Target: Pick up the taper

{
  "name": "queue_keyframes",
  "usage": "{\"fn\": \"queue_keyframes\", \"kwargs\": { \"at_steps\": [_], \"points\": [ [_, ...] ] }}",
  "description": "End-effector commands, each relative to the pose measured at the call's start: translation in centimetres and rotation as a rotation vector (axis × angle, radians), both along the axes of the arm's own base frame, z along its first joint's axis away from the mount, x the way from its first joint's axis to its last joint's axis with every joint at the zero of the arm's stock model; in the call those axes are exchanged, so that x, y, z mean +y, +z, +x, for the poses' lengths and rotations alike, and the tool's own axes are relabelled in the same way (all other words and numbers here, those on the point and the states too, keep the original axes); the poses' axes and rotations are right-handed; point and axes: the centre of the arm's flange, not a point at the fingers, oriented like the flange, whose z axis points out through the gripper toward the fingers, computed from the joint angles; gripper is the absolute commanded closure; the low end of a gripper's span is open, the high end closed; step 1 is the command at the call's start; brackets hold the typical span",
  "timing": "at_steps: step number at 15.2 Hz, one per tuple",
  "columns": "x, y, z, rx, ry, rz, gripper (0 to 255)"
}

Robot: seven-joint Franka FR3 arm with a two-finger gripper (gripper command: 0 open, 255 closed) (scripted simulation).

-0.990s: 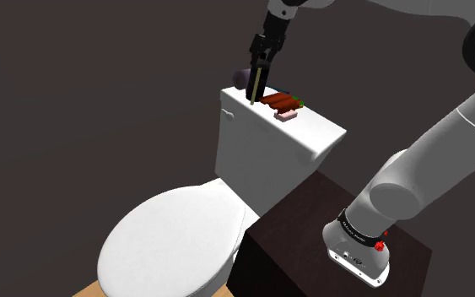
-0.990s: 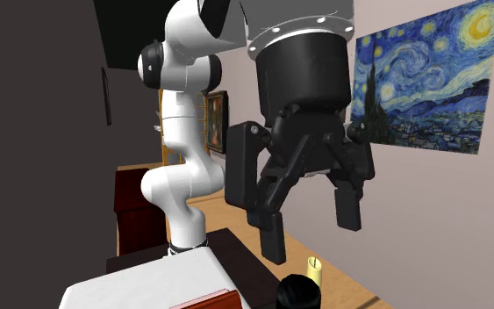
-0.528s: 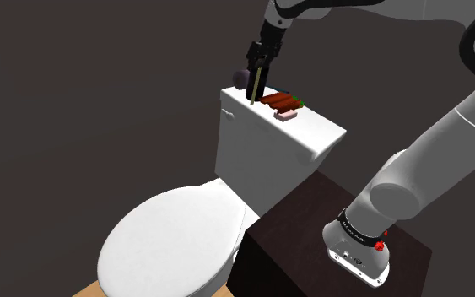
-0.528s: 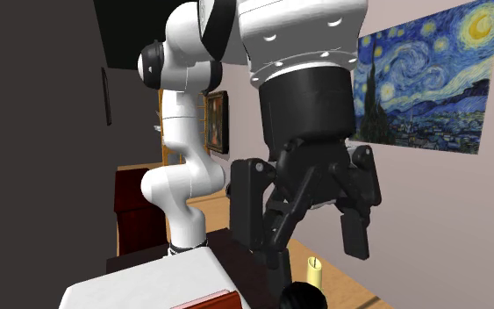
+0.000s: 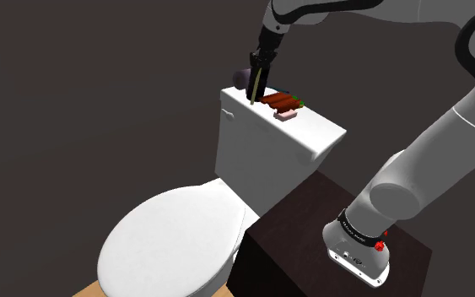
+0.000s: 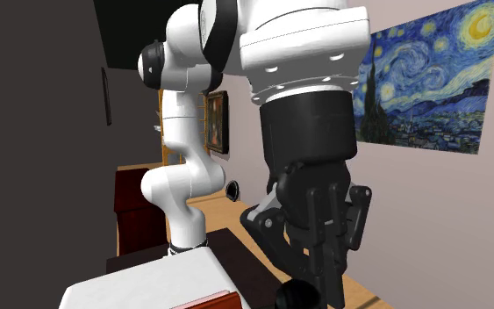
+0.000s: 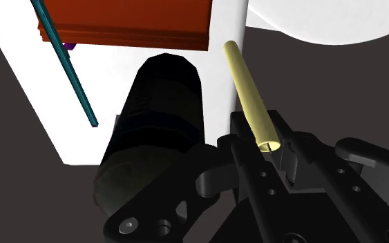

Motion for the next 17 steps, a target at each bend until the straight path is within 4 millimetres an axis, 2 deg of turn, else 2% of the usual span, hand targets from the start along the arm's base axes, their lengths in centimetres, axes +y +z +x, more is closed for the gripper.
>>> {"fn": "queue_keyframes", "kwargs": {
  "at_steps": [1,4,17],
  "points": [
    [0.0,0.0,0.0,0.0,0.0,0.0,255],
    [0.0,0.0,-0.2,0.0,0.0,0.0,255],
    [0.0,6.9,-0.2,0.0,0.0,0.0,255]
  ]
}}
